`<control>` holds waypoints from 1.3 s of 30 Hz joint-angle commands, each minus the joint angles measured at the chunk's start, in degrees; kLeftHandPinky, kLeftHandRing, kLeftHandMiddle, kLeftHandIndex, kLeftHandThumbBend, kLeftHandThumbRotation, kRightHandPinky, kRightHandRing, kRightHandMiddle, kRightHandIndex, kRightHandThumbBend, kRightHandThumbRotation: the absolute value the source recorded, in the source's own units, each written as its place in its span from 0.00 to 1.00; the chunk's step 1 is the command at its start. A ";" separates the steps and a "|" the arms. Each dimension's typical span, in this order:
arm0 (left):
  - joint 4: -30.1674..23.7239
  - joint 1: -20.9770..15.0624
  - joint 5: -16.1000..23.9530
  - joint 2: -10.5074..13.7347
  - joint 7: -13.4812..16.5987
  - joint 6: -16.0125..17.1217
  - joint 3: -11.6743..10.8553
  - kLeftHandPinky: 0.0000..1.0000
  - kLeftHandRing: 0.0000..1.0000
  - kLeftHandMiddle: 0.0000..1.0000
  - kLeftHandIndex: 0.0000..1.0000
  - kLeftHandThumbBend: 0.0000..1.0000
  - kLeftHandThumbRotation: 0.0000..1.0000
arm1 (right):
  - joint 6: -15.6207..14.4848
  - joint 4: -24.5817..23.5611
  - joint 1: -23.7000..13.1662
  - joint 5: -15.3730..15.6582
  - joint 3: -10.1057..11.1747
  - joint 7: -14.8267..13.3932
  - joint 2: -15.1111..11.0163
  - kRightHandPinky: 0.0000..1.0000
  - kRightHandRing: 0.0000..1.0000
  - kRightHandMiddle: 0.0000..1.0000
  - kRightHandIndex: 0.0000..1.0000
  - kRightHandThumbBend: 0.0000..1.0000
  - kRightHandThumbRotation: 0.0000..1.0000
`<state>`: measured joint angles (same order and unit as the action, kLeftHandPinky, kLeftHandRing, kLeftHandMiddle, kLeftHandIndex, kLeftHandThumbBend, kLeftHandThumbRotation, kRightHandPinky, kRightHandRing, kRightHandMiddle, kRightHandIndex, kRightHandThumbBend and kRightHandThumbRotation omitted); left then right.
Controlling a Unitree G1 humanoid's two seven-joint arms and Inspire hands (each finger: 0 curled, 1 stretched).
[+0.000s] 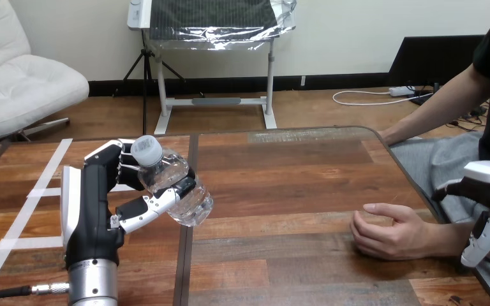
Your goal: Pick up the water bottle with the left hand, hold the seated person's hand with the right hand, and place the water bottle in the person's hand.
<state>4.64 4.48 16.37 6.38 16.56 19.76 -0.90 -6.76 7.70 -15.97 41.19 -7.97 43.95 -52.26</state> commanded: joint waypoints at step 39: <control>-2.32 -3.69 -0.64 0.62 -0.80 3.35 -1.23 0.42 0.41 0.44 0.50 0.63 0.00 | 5.88 13.92 -12.19 4.44 -9.16 -3.59 1.58 0.89 0.95 0.94 0.90 0.71 0.01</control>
<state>4.65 4.47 16.04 6.49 15.40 20.50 -1.18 -1.90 19.61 -22.98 45.96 -16.93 42.28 -51.65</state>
